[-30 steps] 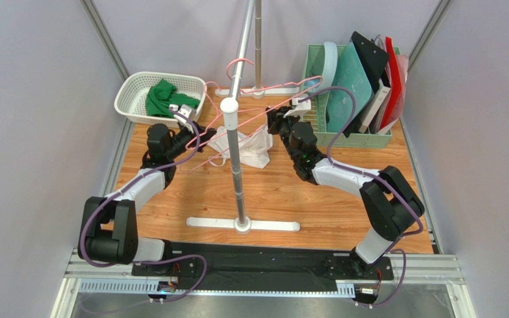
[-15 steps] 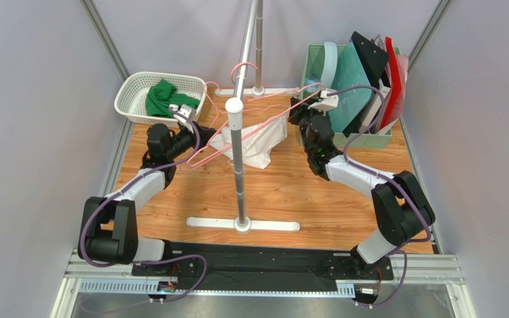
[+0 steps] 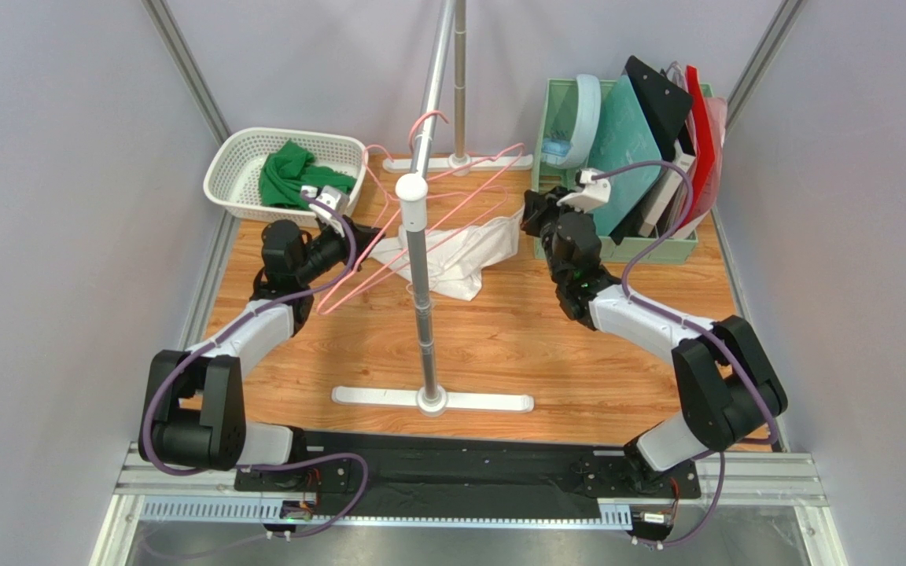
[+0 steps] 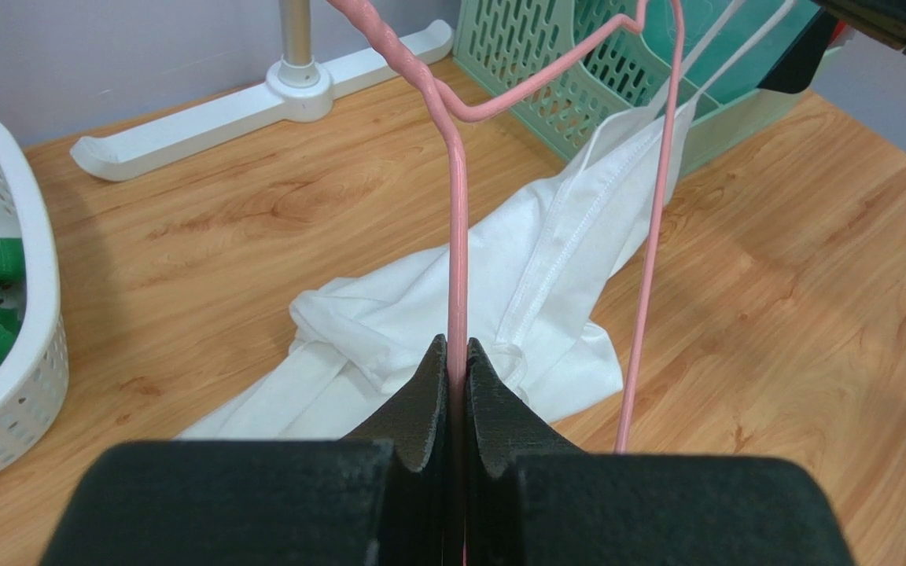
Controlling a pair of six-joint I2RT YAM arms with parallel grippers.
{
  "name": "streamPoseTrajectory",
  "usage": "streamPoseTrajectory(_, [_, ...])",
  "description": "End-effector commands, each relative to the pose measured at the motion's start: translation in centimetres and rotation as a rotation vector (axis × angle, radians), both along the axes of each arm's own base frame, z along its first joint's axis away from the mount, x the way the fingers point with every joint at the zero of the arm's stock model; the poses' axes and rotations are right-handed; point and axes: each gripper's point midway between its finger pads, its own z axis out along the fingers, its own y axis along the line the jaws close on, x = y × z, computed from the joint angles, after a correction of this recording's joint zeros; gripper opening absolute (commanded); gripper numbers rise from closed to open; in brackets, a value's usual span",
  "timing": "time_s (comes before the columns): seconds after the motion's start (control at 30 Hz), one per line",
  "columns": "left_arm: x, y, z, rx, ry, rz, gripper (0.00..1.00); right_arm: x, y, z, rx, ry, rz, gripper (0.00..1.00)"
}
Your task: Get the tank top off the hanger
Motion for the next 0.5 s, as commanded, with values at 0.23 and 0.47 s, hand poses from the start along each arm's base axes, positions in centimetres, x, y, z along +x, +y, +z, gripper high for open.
streamPoseTrajectory(0.23, [0.4, 0.1, 2.0, -0.01, -0.061, 0.005, 0.0, -4.1, 4.0, -8.2, -0.005, 0.181, 0.209, 0.0])
streamPoseTrajectory(0.47, [0.5, 0.1, 1.9, -0.009, -0.056, 0.012, 0.0, -4.6, 4.5, -11.3, -0.033, 0.265, 0.219, 0.15])
